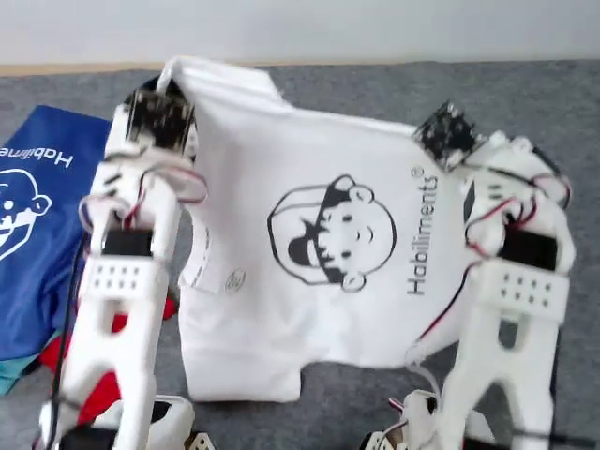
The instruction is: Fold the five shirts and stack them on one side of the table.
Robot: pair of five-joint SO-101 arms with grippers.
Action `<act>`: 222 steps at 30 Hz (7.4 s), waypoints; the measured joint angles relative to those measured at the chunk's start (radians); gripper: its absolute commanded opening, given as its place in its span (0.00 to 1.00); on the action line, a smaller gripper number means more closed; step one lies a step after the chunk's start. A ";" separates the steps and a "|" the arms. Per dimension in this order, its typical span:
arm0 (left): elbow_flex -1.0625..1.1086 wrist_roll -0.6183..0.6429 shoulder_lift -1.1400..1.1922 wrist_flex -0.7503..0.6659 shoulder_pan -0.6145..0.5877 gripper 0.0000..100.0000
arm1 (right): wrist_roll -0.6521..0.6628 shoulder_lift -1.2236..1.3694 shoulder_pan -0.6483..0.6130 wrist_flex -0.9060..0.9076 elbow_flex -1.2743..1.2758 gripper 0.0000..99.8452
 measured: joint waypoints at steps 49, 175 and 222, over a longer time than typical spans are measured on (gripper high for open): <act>-0.433 -0.267 0.637 1.229 -0.055 0.00 | -0.431 1.005 -0.295 0.290 -0.839 0.01; -0.199 -0.127 0.132 1.120 -0.074 0.00 | -0.413 1.625 -0.379 1.033 -2.055 0.01; -1.014 -0.077 0.339 1.378 0.054 0.00 | -0.420 1.051 -0.068 1.092 -1.864 0.01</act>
